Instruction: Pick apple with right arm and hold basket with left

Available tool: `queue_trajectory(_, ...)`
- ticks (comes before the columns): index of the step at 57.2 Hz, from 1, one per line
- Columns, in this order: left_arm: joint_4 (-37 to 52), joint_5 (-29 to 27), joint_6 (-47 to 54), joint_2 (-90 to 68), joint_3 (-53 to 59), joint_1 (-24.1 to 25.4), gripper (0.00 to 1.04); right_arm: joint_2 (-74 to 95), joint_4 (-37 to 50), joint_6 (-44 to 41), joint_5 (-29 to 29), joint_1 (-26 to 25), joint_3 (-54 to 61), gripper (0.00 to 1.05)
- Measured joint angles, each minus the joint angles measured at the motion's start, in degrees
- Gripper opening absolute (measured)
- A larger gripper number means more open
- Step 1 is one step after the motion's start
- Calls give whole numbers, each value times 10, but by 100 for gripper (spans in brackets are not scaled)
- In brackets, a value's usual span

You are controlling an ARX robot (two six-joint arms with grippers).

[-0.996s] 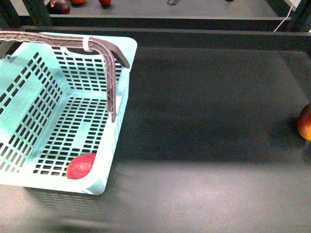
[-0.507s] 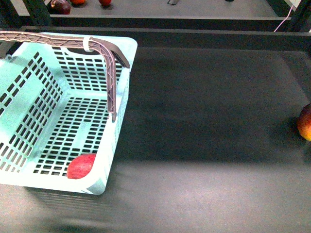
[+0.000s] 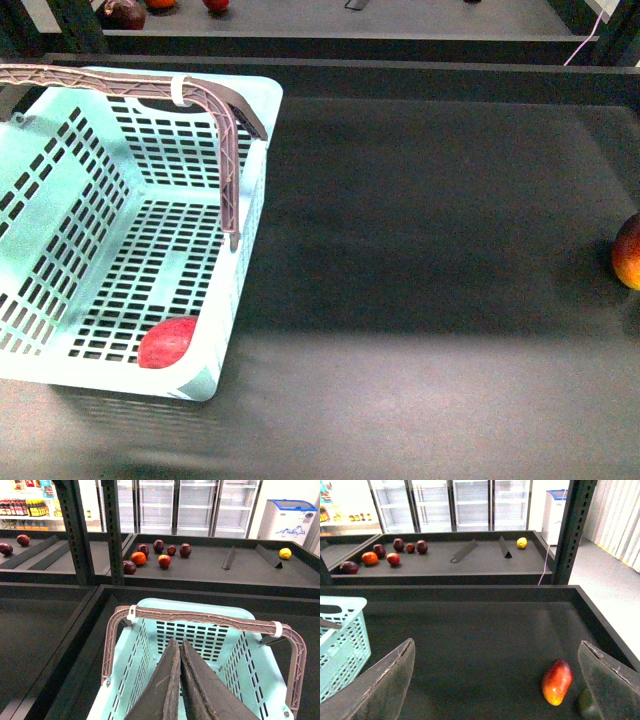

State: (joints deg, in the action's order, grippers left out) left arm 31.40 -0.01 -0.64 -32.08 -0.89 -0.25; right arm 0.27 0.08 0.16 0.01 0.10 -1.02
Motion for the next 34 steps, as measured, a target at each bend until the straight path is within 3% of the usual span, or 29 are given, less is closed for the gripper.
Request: queue_trajectory(34,-156,0,0,163,0,0,3,0,0,0,0,0,0,96)
